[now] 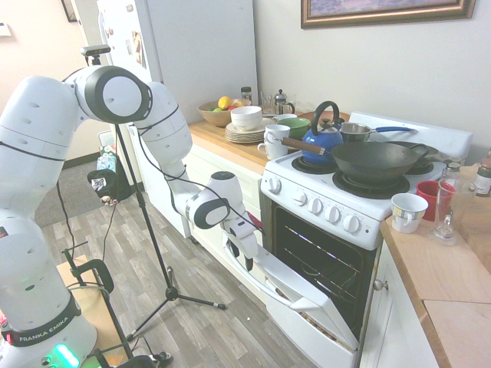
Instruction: Close the oven
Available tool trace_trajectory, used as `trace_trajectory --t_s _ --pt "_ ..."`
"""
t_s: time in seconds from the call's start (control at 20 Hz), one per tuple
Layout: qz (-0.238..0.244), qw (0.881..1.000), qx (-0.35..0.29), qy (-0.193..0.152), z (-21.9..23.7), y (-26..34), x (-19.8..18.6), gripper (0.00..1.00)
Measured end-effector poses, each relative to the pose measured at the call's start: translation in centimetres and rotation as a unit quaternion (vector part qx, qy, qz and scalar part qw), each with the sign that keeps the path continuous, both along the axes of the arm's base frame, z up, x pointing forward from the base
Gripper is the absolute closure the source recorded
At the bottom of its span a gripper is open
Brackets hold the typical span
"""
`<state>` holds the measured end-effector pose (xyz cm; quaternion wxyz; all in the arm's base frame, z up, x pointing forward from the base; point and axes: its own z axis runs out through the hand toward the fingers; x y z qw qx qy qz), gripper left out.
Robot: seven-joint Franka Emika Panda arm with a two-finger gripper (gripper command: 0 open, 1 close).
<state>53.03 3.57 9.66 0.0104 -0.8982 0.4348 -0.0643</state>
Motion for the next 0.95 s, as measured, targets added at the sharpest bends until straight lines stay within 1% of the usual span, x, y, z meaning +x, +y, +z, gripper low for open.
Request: trace_trajectory --t_s 0.1,0.15,0.3,0.65,0.7,0.75,0.8,0.85,0.95 --pt "0.015 1.000 0.003 -0.011 0.5 2.7 0.5 0.00" --pt "0.014 1.000 0.004 -0.016 0.8 3.9 0.7 0.00" --pt "0.009 0.999 -0.004 -0.035 2.0 4.3 2.2 0.00" --pt "-0.004 0.996 -0.012 -0.084 4.7 4.4 8.0 0.00" --pt "-0.009 0.996 -0.013 -0.087 5.2 4.5 8.7 0.00" --pt "-0.011 0.996 -0.015 -0.085 6.2 4.6 9.3 0.00" --pt "-0.009 0.997 -0.016 -0.072 7.7 5.0 9.4 0.00" --pt "-0.009 0.999 -0.014 -0.051 9.6 5.4 9.1 0.00" --pt "0.022 1.000 -0.007 -0.011 14.1 5.7 8.3 0.00"
